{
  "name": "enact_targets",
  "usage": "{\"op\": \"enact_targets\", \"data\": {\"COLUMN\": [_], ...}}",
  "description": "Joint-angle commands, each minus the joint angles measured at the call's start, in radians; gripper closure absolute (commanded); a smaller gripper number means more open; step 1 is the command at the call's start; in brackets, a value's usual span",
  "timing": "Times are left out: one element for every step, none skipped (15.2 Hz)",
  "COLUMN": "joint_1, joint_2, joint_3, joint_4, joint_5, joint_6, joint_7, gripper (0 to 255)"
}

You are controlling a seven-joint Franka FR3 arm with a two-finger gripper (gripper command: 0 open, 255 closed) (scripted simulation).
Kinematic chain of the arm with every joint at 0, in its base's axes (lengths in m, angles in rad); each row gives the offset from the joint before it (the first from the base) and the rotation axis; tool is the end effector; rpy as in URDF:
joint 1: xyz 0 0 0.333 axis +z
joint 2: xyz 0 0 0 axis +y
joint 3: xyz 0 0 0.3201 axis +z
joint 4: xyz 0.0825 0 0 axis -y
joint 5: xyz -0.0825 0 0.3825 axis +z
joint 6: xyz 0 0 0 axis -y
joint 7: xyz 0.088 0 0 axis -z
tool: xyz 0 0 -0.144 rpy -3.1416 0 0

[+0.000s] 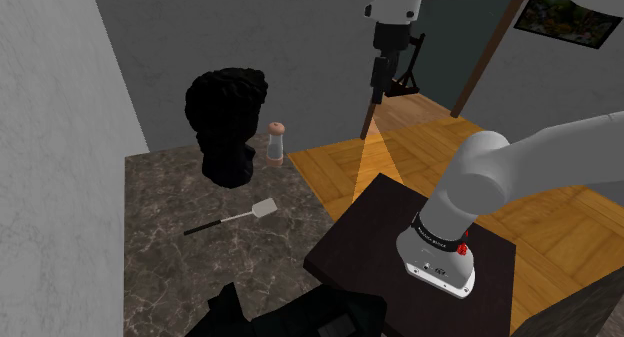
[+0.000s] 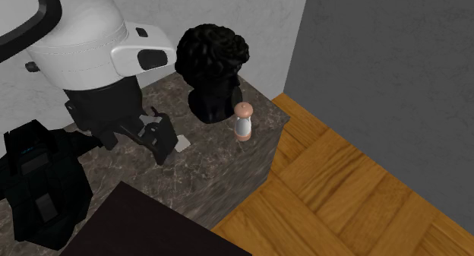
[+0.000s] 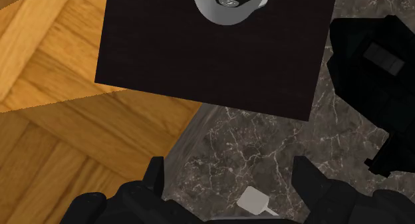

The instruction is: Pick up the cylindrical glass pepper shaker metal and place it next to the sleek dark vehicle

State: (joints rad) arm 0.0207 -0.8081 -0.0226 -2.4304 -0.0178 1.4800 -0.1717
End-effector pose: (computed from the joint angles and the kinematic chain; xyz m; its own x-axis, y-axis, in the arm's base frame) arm 0.2786 -0.0044 0.5214 0.9743 0.1765 -0.1401 0.1750 -0.9843 -0.0228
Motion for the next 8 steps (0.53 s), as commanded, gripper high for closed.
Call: {"op": "enact_targets", "data": {"joint_1": [0.000,-0.001,-0.002,-0.003,-0.004,-0.005,-0.006,-0.006], "joint_2": [0.000,0.030,0.061,0.093,0.126,0.160,0.195,0.230], "joint_3": [0.000,-0.002,-0.005,-0.007,-0.010,-0.012,-0.015,-0.017], "joint_4": [0.000,-0.003,-0.004,-0.004,-0.002,0.001,0.005,0.011], "joint_5": [0.000,0.001,0.001,0.002,0.003,0.005,0.006,0.008], "joint_6": [0.000,0.034,0.069,0.102,0.135,0.168,0.199,0.230], "joint_7": [0.000,0.001,0.002,0.003,0.004,0.004,0.005,0.005], "gripper": [0,0,0,0,0,0,0,0]}}
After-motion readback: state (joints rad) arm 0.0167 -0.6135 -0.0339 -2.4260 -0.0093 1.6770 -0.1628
